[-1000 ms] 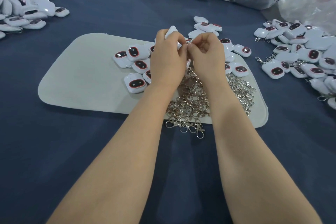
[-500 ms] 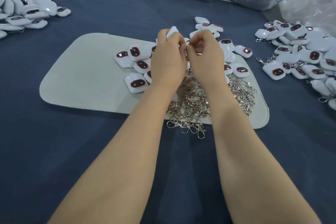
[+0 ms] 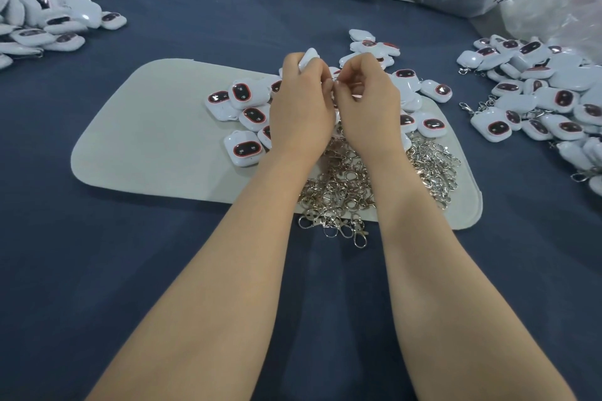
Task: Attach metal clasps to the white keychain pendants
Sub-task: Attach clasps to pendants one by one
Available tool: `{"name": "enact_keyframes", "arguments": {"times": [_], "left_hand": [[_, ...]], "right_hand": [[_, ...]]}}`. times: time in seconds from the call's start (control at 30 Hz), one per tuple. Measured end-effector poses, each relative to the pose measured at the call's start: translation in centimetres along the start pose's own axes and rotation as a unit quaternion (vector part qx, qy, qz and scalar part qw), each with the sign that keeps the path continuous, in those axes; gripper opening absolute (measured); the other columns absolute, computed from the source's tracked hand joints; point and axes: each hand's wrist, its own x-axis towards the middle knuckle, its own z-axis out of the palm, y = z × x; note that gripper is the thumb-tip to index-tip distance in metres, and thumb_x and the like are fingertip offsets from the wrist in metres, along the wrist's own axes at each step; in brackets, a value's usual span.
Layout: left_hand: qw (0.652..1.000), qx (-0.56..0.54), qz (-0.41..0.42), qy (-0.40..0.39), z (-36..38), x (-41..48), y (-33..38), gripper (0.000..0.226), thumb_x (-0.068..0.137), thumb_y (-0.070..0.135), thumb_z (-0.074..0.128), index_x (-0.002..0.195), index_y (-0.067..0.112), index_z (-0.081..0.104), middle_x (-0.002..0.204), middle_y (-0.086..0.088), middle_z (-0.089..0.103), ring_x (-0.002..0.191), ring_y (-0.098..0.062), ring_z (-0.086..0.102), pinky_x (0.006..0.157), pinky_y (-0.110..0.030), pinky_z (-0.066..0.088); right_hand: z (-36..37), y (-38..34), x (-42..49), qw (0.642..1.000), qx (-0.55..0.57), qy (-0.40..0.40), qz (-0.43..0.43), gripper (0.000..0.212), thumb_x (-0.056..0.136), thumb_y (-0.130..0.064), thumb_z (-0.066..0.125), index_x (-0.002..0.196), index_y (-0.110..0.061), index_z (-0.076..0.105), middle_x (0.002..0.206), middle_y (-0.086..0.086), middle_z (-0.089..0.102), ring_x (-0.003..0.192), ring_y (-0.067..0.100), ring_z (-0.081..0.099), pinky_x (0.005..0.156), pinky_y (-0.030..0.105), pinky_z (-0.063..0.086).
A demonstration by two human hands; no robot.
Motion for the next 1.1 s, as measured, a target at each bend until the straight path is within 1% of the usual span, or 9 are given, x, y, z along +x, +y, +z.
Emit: {"name": "enact_keyframes", "arguments": {"times": [0.1, 0.23, 0.3, 0.37, 0.53, 0.63, 0.83, 0.97, 1.1], "left_hand": [[1.000, -0.004, 0.002, 0.006, 0.00, -0.05, 0.02, 0.015, 0.096, 0.013, 0.045, 0.101, 0.007, 0.058, 0.126, -0.006, 0.046, 0.086, -0.027, 0.057, 0.073, -0.039, 0.047], [1.000, -0.014, 0.016, 0.018, -0.05, -0.09, 0.13, 0.013, 0.095, 0.011, 0.044, 0.099, 0.006, 0.056, 0.125, -0.007, 0.046, 0.081, -0.028, 0.056, 0.070, -0.038, 0.046], [0.999, -0.019, 0.016, 0.022, -0.11, -0.09, 0.13, 0.014, 0.095, 0.011, 0.044, 0.099, 0.006, 0.057, 0.124, -0.007, 0.047, 0.081, -0.028, 0.056, 0.069, -0.038, 0.045], [0.999, -0.020, 0.011, 0.026, -0.16, -0.10, 0.13, 0.014, 0.095, 0.011, 0.044, 0.098, 0.006, 0.057, 0.123, -0.007, 0.047, 0.080, -0.028, 0.055, 0.069, -0.038, 0.045], [0.999, -0.025, 0.003, 0.030, -0.04, -0.13, 0.24, 0.014, 0.095, 0.012, 0.045, 0.098, 0.006, 0.057, 0.124, -0.006, 0.047, 0.081, -0.025, 0.054, 0.070, -0.037, 0.043], [0.999, -0.039, 0.004, 0.034, 0.10, -0.07, 0.23, 0.012, 0.094, 0.011, 0.046, 0.098, 0.006, 0.057, 0.122, -0.006, 0.048, 0.077, -0.020, 0.050, 0.069, -0.033, 0.043], [0.998, -0.053, -0.003, 0.044, 0.34, -0.04, 0.11, 0.011, 0.094, 0.011, 0.048, 0.097, 0.006, 0.057, 0.120, -0.006, 0.048, 0.075, -0.017, 0.047, 0.067, -0.028, 0.039], [0.997, -0.059, 0.000, 0.046, 0.37, -0.01, 0.09, 0.011, 0.094, 0.010, 0.048, 0.096, 0.005, 0.058, 0.120, -0.006, 0.049, 0.075, -0.017, 0.048, 0.068, -0.028, 0.041], [0.997, -0.056, -0.002, 0.044, 0.33, 0.01, 0.09, 0.011, 0.094, 0.011, 0.049, 0.097, 0.006, 0.058, 0.120, -0.007, 0.049, 0.075, -0.016, 0.048, 0.068, -0.028, 0.042]], "right_hand": [[0.07, -0.14, -0.02, 1.000, 0.014, 0.001, 0.019, 0.016, 0.086, 0.001, 0.053, 0.085, -0.015, 0.048, 0.074, -0.015, 0.053, 0.068, 0.003, 0.052, 0.075, 0.025, 0.048], [0.14, -0.43, 0.13, 0.994, 0.075, 0.009, 0.080, 0.025, 0.086, -0.001, 0.057, 0.076, -0.023, 0.047, 0.078, -0.001, 0.060, 0.075, 0.016, 0.059, 0.081, 0.037, 0.052], [0.18, -0.52, 0.18, 0.991, 0.089, 0.012, 0.096, 0.026, 0.085, -0.002, 0.058, 0.075, -0.024, 0.048, 0.080, 0.004, 0.062, 0.076, 0.018, 0.060, 0.081, 0.041, 0.053], [0.28, -0.54, 0.17, 0.991, 0.091, 0.013, 0.101, 0.026, 0.084, -0.002, 0.059, 0.074, -0.024, 0.049, 0.079, 0.003, 0.062, 0.075, 0.018, 0.060, 0.080, 0.039, 0.053], [0.64, -0.70, -0.10, 0.994, 0.076, 0.024, 0.081, 0.022, 0.083, -0.001, 0.058, 0.075, -0.021, 0.052, 0.073, -0.010, 0.058, 0.071, 0.009, 0.056, 0.072, 0.022, 0.048], [0.68, -0.84, -0.20, 0.992, 0.090, 0.043, 0.076, 0.020, 0.084, -0.001, 0.058, 0.080, -0.018, 0.049, 0.076, -0.009, 0.058, 0.071, 0.008, 0.058, 0.070, 0.017, 0.048], [0.77, -0.97, -0.12, 0.990, 0.103, 0.048, 0.089, 0.021, 0.083, -0.001, 0.060, 0.078, -0.020, 0.050, 0.078, -0.004, 0.060, 0.076, 0.013, 0.060, 0.076, 0.027, 0.051], [0.80, -0.92, -0.12, 0.989, 0.108, 0.054, 0.083, 0.016, 0.083, -0.002, 0.059, 0.084, -0.015, 0.052, 0.077, -0.009, 0.058, 0.076, 0.010, 0.059, 0.077, 0.025, 0.051], [0.81, -0.91, -0.08, 0.990, 0.103, 0.053, 0.082, 0.016, 0.083, -0.001, 0.059, 0.084, -0.015, 0.052, 0.078, -0.008, 0.059, 0.077, 0.012, 0.060, 0.076, 0.024, 0.051]]}}
